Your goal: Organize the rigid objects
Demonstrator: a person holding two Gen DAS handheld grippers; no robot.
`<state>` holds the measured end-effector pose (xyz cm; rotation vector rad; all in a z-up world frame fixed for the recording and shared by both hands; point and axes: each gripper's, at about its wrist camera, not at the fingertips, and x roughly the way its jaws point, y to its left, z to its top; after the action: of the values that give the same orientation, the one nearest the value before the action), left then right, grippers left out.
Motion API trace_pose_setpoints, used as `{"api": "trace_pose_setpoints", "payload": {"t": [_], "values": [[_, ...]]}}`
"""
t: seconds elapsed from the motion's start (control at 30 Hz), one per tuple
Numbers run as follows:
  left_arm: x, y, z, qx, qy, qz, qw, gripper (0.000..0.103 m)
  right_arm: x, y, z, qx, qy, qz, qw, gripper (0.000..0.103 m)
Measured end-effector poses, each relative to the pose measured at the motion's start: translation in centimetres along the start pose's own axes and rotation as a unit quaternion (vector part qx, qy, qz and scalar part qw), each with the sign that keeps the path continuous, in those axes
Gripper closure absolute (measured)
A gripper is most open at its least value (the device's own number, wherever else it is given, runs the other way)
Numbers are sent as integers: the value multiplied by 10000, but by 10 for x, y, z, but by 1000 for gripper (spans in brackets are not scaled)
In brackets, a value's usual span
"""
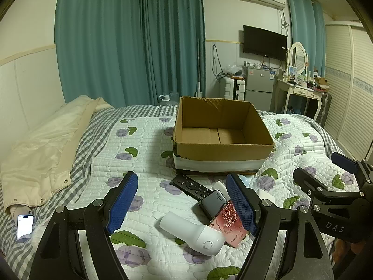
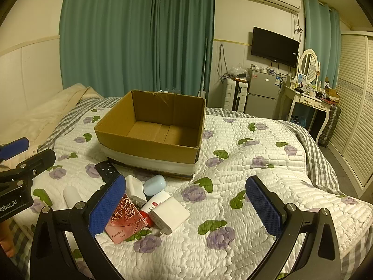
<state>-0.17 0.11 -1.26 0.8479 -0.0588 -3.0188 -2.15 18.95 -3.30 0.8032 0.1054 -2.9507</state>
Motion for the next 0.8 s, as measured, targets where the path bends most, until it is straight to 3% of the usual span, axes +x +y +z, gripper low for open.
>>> {"api": "trace_pose_setpoints", "payload": {"t": [0.8], "values": [[-1, -2, 0, -6, 23, 8, 10000, 22, 1, 0, -4, -34, 48, 11, 10000, 0]]}}
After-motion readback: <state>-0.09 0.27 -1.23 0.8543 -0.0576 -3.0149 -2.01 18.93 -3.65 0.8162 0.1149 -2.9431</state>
